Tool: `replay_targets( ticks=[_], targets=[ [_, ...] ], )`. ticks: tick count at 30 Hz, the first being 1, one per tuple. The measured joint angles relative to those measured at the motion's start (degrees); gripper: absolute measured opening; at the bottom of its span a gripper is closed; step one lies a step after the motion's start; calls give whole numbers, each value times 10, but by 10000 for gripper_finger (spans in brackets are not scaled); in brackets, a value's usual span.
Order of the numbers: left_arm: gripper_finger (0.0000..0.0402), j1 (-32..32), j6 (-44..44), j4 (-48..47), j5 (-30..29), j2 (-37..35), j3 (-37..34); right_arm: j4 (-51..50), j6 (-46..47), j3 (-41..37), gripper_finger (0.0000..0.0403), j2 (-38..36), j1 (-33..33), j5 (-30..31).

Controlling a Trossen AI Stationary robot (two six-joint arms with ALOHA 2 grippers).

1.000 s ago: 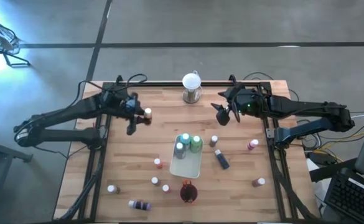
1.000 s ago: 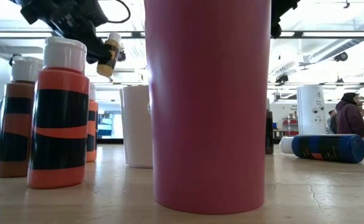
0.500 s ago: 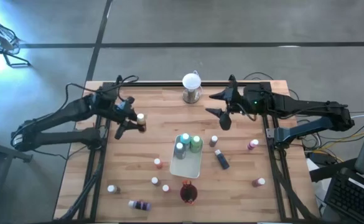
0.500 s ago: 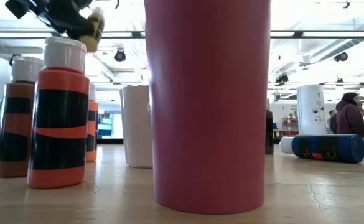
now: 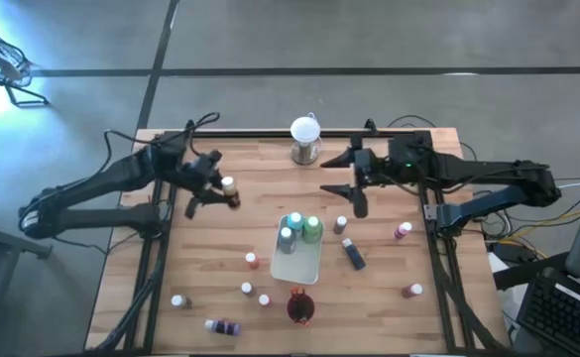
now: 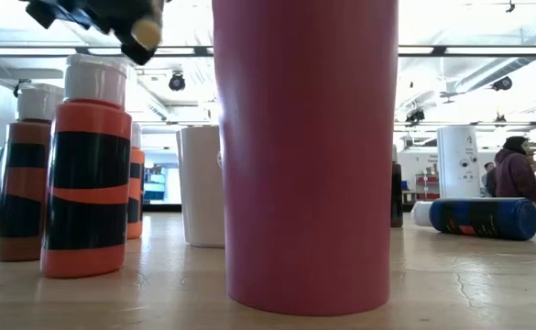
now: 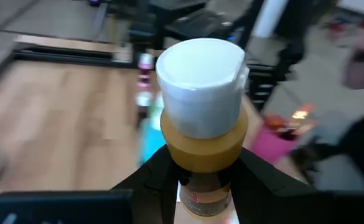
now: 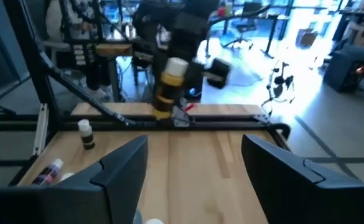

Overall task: Pick & Place Paint Supplies
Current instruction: Put the yellow paint bottle into the white bin

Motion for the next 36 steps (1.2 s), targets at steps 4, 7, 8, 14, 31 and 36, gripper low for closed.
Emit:
replay_targets(
  ticks=[4,7,8,14,31,36],
  targets=[
    [115,0,12,48,-31,38,0,-3,2,30,270,58,0,-2],
    [115,-2,12,83,-40,61,0,-2,3,63,277,100,0,-1],
    [115,-3,13,93,-46,68,0,-1,4,77,278,112,0,-1],
    [115,-12,34,103,-81,102,10,-1,13,161,277,189,0,28],
    [115,-15,112,105,-126,103,25,-1,64,287,290,334,-1,29],
    [115,-16,114,104,-126,103,25,11,65,307,294,359,-1,29]
  ],
)
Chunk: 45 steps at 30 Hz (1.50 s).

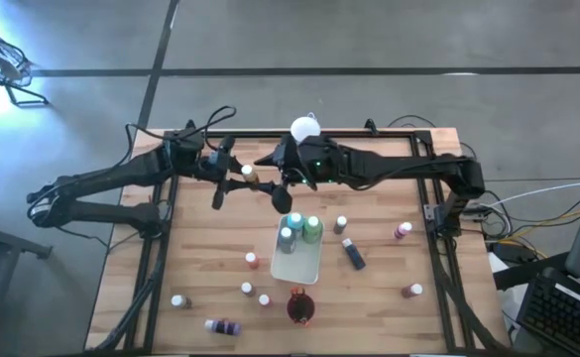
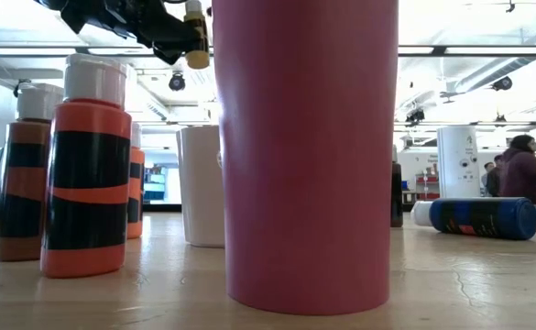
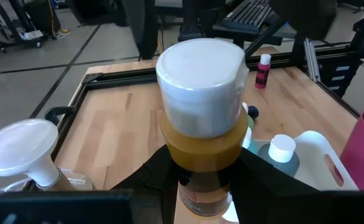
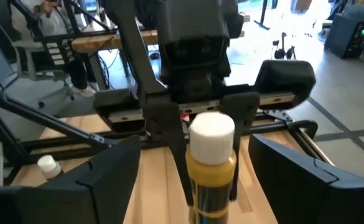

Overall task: Pick & Place Paint Supplies
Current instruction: Put the yellow paint bottle into the white bin

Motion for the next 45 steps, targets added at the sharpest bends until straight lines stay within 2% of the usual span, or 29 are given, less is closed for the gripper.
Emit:
replay_targets(
  ticks=[12,17,25,45],
  targets=[
    [115,-1,3,0,0,-2,0,6,-4,39,243,45,-7,2],
    [115,-1,3,-2,0,-2,-1,8,-5,40,207,46,-8,26],
    [115,-1,4,-1,-1,-2,0,3,-5,38,151,46,-7,25],
    [115,-1,1,-1,0,-2,1,14,-3,35,108,45,-8,26]
  ],
)
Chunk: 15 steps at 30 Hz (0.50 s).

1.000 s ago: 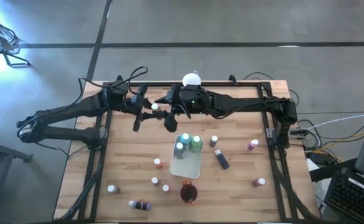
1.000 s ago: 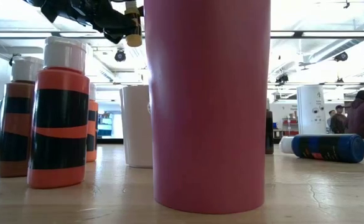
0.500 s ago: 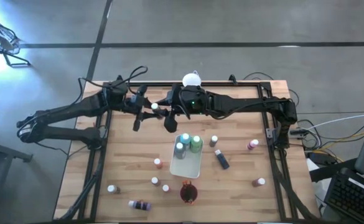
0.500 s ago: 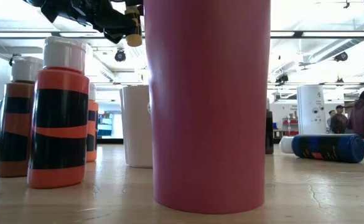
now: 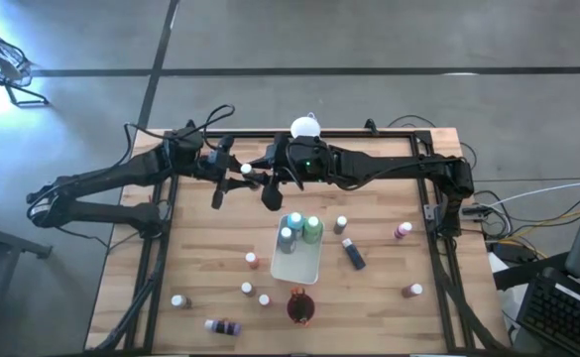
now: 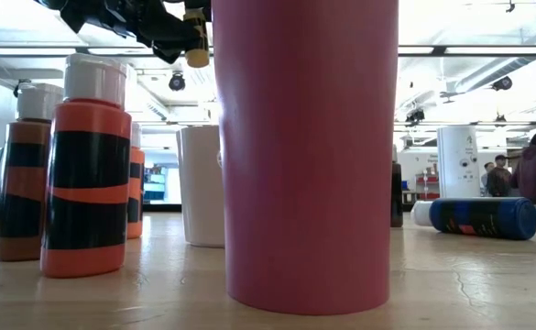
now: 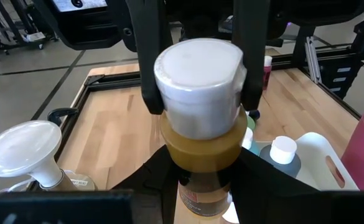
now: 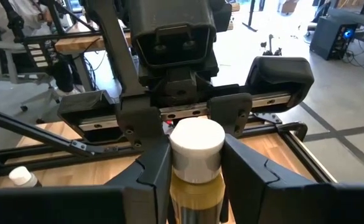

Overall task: Pick & Place Paint Supplies
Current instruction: Put the yellow paint bottle into the white bin

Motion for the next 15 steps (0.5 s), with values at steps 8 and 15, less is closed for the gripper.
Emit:
replay_targets(
  ticks=[8,15],
  targets=[
    [155,-1,-21,-12,-4,-6,1,-33,-6,10,107,-4,0,-1],
    [189,1,-12,-94,-24,-49,21,-130,-37,17,105,-46,0,-20]
  ],
)
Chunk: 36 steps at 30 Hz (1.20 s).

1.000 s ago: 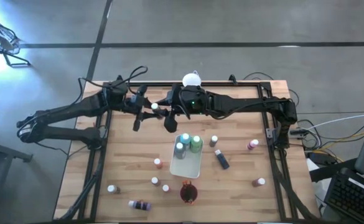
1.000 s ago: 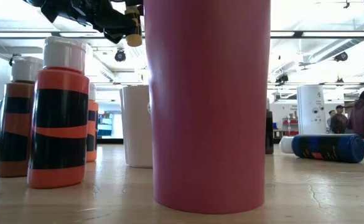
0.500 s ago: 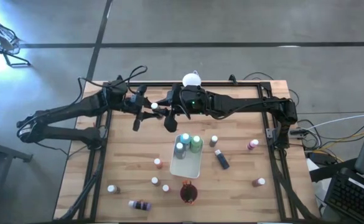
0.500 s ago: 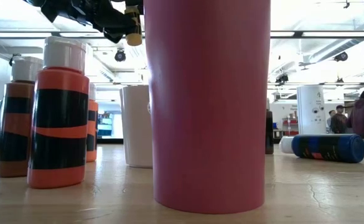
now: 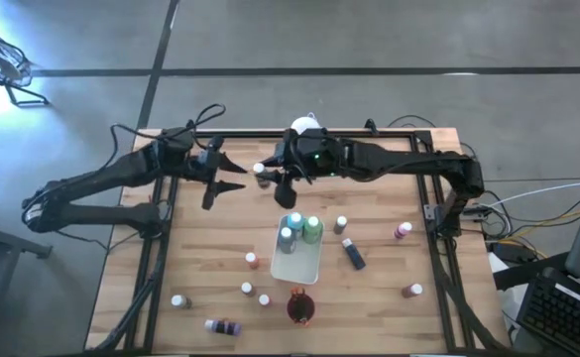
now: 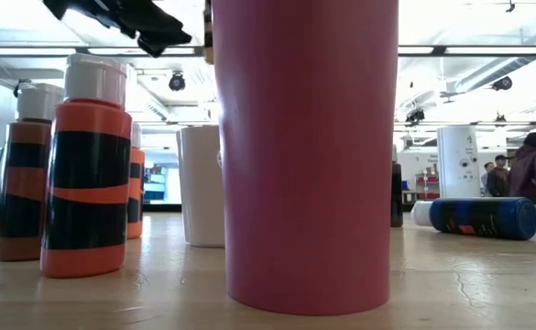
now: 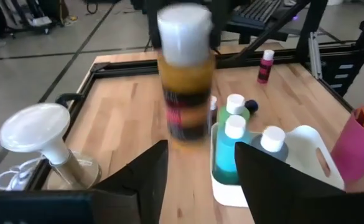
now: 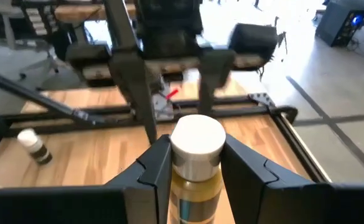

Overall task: Pick & Place Paint Supplies
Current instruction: Put the yellow paint bottle into the white bin

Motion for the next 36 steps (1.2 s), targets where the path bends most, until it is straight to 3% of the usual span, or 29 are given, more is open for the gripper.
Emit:
replay_targets(
  ticks=[9,13,19,24,26,36],
  targets=[
    [190,0,19,-85,-127,-84,1,-116,-14,-2,105,-88,34,-3],
    [190,0,19,-107,-145,-110,1,-163,-8,-3,105,-137,78,-1],
    [190,0,18,-117,-158,-131,0,-210,57,-38,105,-208,196,162],
    [190,0,26,-113,-191,-142,0,-178,108,-120,105,-244,302,323],
    [190,0,26,-106,-199,-143,0,-151,121,-162,105,-253,326,355],
    [190,0,0,-86,-199,-143,0,39,219,-387,105,-307,343,353]
  ],
)
